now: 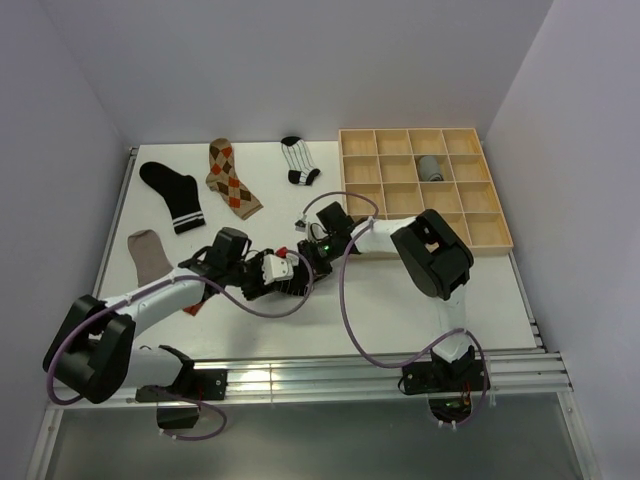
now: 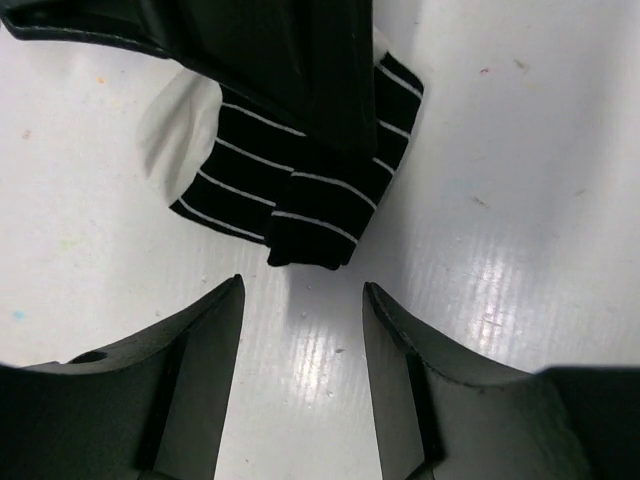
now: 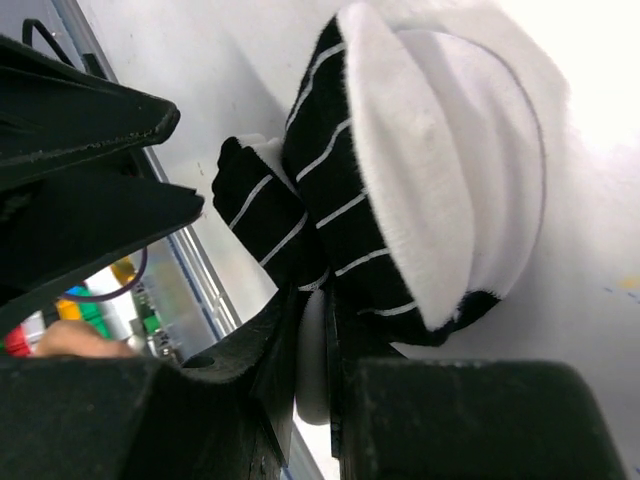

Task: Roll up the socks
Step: Roll the sock at the center of the board.

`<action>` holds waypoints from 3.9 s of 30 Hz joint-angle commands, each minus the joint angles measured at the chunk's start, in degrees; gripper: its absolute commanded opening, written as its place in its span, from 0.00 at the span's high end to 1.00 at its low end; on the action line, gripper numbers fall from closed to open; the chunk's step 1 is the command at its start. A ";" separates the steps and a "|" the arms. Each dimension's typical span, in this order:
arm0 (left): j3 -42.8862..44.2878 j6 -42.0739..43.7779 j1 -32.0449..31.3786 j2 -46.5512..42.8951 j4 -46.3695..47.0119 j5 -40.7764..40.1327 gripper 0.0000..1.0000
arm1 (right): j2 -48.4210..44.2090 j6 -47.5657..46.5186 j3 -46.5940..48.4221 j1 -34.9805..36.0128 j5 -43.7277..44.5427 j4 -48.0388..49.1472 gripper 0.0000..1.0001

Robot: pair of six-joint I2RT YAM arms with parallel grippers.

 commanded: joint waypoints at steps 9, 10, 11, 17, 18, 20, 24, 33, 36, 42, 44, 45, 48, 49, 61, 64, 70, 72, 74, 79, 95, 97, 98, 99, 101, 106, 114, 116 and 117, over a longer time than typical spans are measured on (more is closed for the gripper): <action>-5.78 3.78 -10.69 -1.69 13.86 -9.31 0.45 | 3.61 -1.00 3.61 -1.16 -1.52 -6.54 0.88; -5.35 3.43 -12.00 -0.73 14.22 -10.01 0.46 | 3.70 -1.00 3.70 -1.25 -1.35 -6.80 0.88; -4.99 3.08 -12.53 -0.19 14.39 -10.19 0.46 | 3.88 -1.17 4.05 -1.25 -1.00 -7.41 0.88; -2.09 2.55 -13.06 4.20 14.39 -9.40 0.50 | 4.14 -1.61 4.14 -1.42 -1.09 -7.77 0.88; -1.74 2.55 -13.15 4.47 14.48 -9.40 0.51 | 4.14 -1.70 3.97 -1.51 -1.00 -7.86 0.88; -0.95 2.90 -13.50 5.43 12.90 -8.88 0.52 | 4.14 -1.97 3.88 -1.60 -0.91 -8.03 0.88; 1.59 3.78 -13.50 7.19 10.09 -8.26 0.53 | 4.23 -2.23 3.88 -1.69 -1.00 -8.12 0.88; 7.48 7.21 -13.50 13.51 -3.25 -4.66 0.59 | 3.35 -2.58 3.08 -1.86 -1.44 -8.21 0.88; 9.33 7.82 -13.50 15.71 -6.95 -3.61 0.62 | 3.18 -2.67 3.00 -1.86 -1.53 -8.12 0.88; 12.06 7.82 -13.50 18.70 -12.14 -1.49 0.73 | 1.33 -1.35 1.16 -1.86 -1.18 -5.84 0.81; 13.11 8.00 -13.50 19.41 -14.60 -0.09 0.79 | -0.33 -0.48 -0.16 -1.86 -0.13 -4.44 0.73; 13.38 8.09 -13.42 19.50 -15.39 0.53 0.81 | -1.12 -0.12 -0.69 -1.86 0.40 -3.91 0.71; 14.61 8.44 -12.98 19.24 -18.73 3.60 0.87 | -5.69 1.54 -4.81 -1.86 4.78 -0.84 0.61; 15.05 8.53 -12.80 19.15 -19.70 4.22 0.89 | -8.40 2.42 -5.87 -1.86 6.02 0.57 0.56; 24.45 12.39 -7.88 24.41 -39.02 14.94 0.98 | -28.97 12.96 -24.24 -1.78 25.88 13.39 0.43; 28.31 13.10 -5.86 27.58 -44.20 17.57 0.98 | -34.85 14.20 -29.60 -1.78 30.37 16.56 0.43; 37.63 14.15 -3.05 36.18 -53.97 21.71 0.99 | -47.44 13.60 -38.83 -0.46 37.76 21.57 0.43; 40.70 13.19 -2.35 40.13 -56.09 22.16 0.99 | -50.94 12.54 -41.11 1.03 39.16 23.16 0.44; 42.55 11.96 -2.26 43.12 -56.45 21.81 1.00 | -52.80 10.17 -42.00 5.50 42.05 24.48 0.43; 46.15 10.29 -2.08 47.88 -58.11 21.63 1.00 | -53.25 5.24 -41.74 16.49 49.35 25.27 0.43; 49.15 5.89 -1.46 52.46 -57.50 19.52 1.00 | -28.57 -8.56 -25.67 30.57 60.52 23.79 0.42; 49.59 5.89 -1.46 52.46 -57.67 19.52 1.00 | -27.15 -9.00 -24.61 30.65 60.88 22.65 0.43; 49.68 5.80 -1.38 52.37 -57.59 19.43 1.00 | -26.54 -9.00 -24.34 30.74 60.70 22.55 0.43; 49.85 5.63 -1.29 52.37 -57.50 19.34 1.00 | -26.10 -9.00 -24.51 30.74 60.70 22.64 0.44; 50.29 5.36 -1.11 52.46 -57.76 19.17 1.00 | -26.35 -8.65 -25.47 30.92 60.35 23.34 0.46; 51.26 4.57 -0.94 53.16 -57.59 19.34 0.99 | -26.09 -6.98 -26.80 30.92 60.00 24.13 0.60; 50.12 3.08 -0.24 50.35 -55.22 21.09 0.86 | -20.91 -4.17 -25.48 30.31 59.21 21.94 0.70; 49.51 2.29 0.12 48.33 -53.20 21.54 0.80 | -20.82 -2.77 -25.92 29.34 57.29 22.29 0.73; 48.89 1.68 0.21 47.63 -52.58 21.71 0.79 | -20.73 -2.50 -26.18 28.82 55.88 22.46 0.74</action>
